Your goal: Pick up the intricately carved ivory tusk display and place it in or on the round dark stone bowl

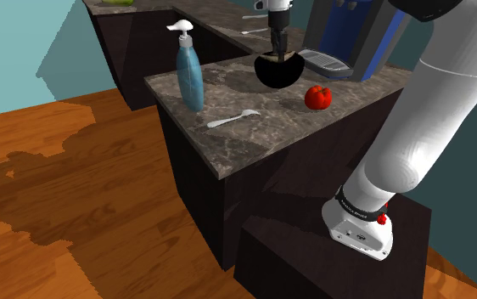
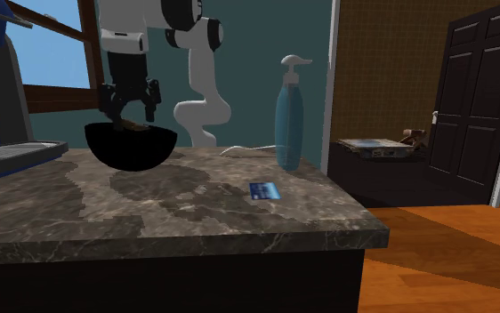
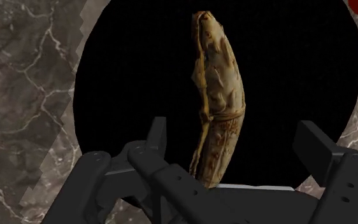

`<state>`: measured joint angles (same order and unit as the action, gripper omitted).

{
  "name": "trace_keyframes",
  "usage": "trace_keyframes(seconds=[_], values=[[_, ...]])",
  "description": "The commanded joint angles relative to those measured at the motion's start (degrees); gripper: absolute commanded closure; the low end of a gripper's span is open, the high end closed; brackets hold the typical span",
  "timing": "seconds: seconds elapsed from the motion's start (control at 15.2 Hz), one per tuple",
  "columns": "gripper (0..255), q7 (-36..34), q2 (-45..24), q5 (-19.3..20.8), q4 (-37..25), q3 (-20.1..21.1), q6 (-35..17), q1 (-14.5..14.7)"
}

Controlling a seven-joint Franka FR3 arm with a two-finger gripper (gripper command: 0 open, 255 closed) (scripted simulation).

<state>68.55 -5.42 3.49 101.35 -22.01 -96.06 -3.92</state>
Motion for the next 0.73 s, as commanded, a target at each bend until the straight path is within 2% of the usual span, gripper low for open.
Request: trace_keyframes(seconds=[0.0,0.26,0.66], values=[[0,0.04,0.18,0.08,-0.01,-0.04,0.19,-0.03],[0,0.59,-1.58,-0.58,-9.27,0.01,7.81,-0.11],[0,0.59,-1.58,-0.58,-9.27,0.01,7.81,-0.11]])
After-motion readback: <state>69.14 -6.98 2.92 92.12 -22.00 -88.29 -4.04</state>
